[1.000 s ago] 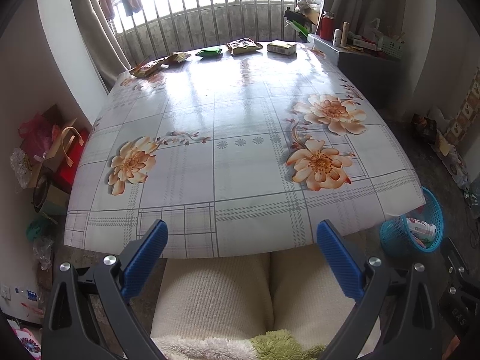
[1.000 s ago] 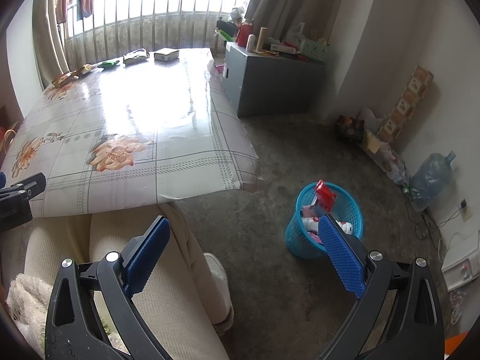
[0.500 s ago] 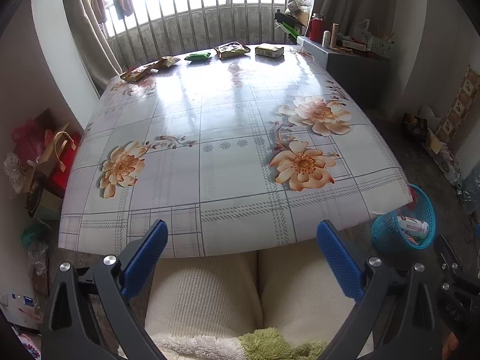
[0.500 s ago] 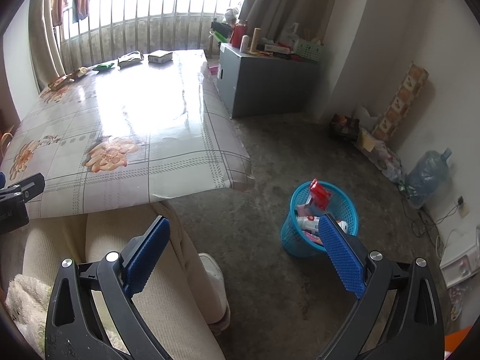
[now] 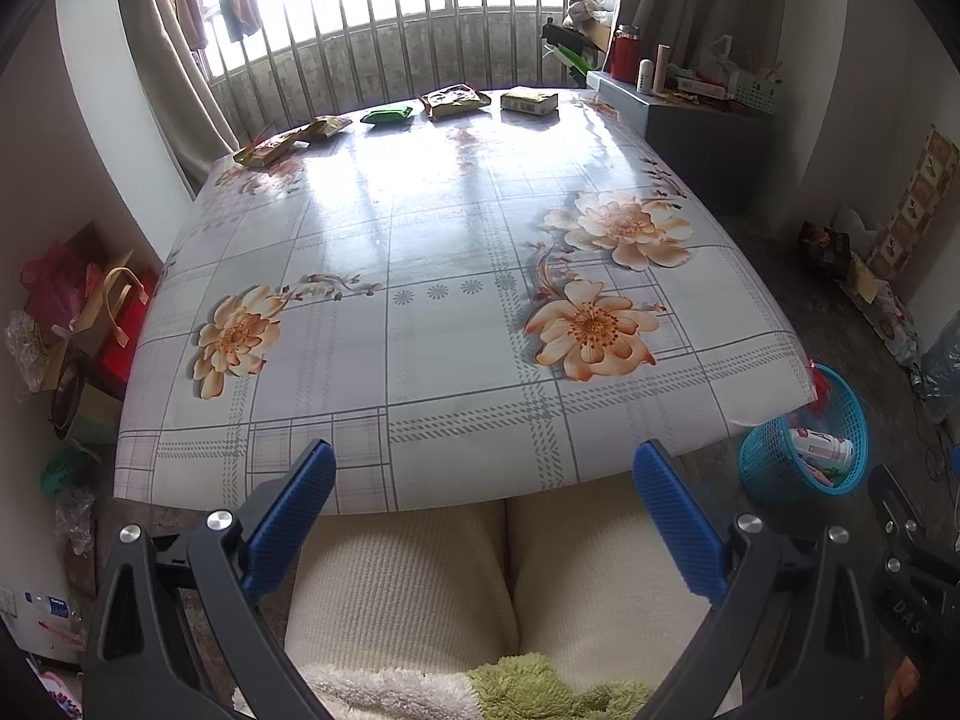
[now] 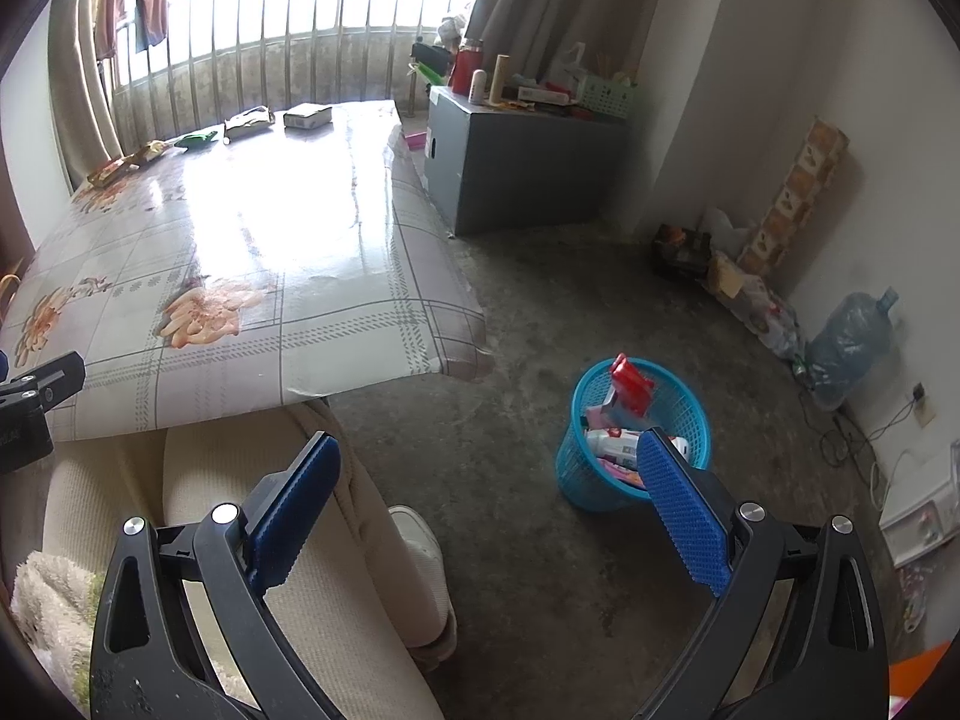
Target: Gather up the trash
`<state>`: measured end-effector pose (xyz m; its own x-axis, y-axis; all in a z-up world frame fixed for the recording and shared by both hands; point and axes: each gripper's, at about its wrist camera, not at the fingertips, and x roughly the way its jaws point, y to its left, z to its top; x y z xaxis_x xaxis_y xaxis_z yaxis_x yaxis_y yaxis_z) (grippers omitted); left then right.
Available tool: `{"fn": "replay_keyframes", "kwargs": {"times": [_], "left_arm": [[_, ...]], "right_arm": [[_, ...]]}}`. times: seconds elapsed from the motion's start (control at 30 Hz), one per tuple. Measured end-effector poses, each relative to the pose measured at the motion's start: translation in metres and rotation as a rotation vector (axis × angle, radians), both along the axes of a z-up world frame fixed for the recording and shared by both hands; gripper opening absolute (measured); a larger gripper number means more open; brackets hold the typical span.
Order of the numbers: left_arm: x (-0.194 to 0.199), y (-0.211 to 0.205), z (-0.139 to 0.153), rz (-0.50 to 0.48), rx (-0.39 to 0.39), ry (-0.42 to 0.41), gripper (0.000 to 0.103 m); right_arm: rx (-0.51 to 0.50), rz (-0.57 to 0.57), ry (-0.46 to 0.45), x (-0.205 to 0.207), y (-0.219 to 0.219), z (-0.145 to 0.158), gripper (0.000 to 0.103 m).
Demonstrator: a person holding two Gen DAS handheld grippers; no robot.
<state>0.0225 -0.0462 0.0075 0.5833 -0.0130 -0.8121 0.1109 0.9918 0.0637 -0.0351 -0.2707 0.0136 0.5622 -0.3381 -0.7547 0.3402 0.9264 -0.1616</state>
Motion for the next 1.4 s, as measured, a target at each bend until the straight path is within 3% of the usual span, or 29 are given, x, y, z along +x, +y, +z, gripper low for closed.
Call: {"fn": "replay_keyframes", "kwargs": {"times": [1.4], "left_arm": [[-0.0017, 0.0008, 0.0003, 0.008, 0.002, 0.003, 0.097]], "right_arm": [[0.001, 0.001, 0.002, 0.0028, 0.0032, -0.0009, 0.095]]}}
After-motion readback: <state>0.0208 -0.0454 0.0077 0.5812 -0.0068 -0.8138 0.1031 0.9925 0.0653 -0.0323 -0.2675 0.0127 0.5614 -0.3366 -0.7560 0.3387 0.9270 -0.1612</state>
